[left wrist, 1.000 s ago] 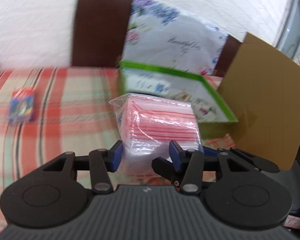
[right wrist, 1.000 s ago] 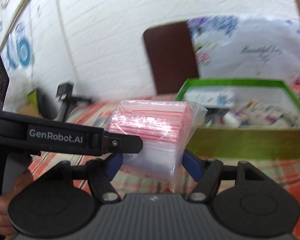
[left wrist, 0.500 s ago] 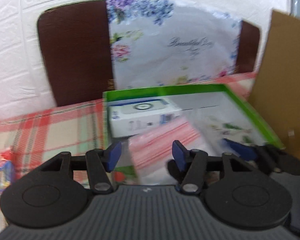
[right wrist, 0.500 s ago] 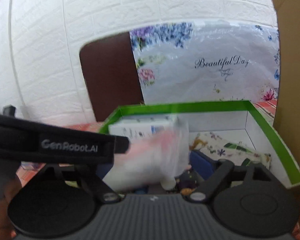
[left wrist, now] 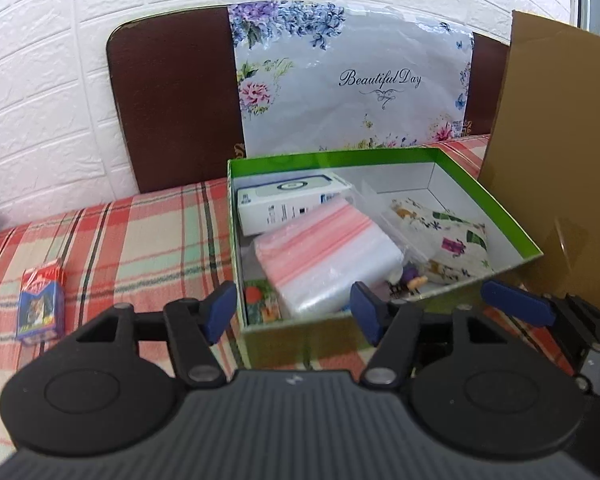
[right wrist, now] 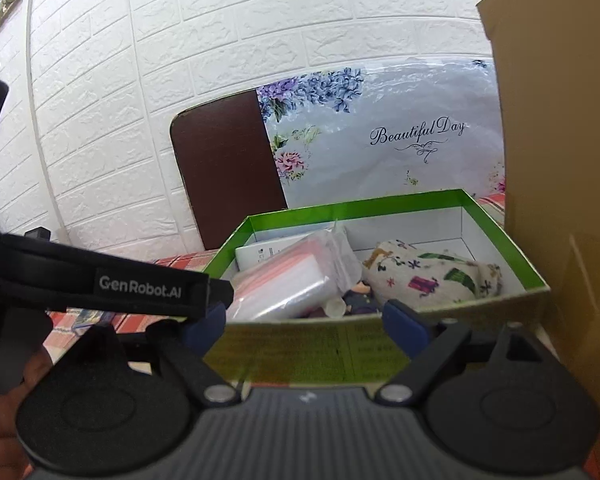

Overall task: Organize objects
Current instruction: 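Release the zip bag pack into the green box and withdraw both grippers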

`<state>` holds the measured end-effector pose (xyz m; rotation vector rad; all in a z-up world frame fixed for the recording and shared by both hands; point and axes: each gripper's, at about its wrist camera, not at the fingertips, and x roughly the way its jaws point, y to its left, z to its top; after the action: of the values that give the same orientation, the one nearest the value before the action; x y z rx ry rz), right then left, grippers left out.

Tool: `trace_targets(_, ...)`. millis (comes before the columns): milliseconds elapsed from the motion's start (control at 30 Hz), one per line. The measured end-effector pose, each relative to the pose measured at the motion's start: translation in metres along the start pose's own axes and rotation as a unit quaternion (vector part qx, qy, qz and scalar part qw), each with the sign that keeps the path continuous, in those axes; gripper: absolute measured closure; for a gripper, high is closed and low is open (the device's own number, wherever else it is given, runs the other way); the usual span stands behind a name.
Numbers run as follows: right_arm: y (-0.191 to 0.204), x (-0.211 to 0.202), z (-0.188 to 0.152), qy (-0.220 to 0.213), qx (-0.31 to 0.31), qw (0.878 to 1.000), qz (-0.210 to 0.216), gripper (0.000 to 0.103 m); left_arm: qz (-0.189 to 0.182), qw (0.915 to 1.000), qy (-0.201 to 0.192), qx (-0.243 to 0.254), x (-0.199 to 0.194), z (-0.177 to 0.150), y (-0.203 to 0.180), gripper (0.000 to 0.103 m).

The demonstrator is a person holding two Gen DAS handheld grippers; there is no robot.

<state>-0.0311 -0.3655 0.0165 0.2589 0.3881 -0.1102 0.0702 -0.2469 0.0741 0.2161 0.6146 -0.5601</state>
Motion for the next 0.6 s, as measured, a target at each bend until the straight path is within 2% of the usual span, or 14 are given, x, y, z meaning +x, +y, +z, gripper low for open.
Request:
trace_targets(167, 0.009, -0.018, -0.016, 0.025, -0.005, 1.000, 0.007, 0.012, 0.008, 0.9998, 0.017, 0.000, -0.012, -0.017, 0.002, 0.038)
trace_targets(333, 0.014, -0.020, -0.032, 0.066, 0.004, 0.998, 0.011, 0.012, 0.015, 0.9992, 0.036, -0.005, -0.017, -0.035, 0.008, 0.038)
trace_targets(600, 0.023, -0.020, -0.044, 0.107, 0.011, 0.994, 0.001, 0.016, 0.036, 0.9970, 0.065, -0.024, -0.017, -0.060, 0.022, 0.038)
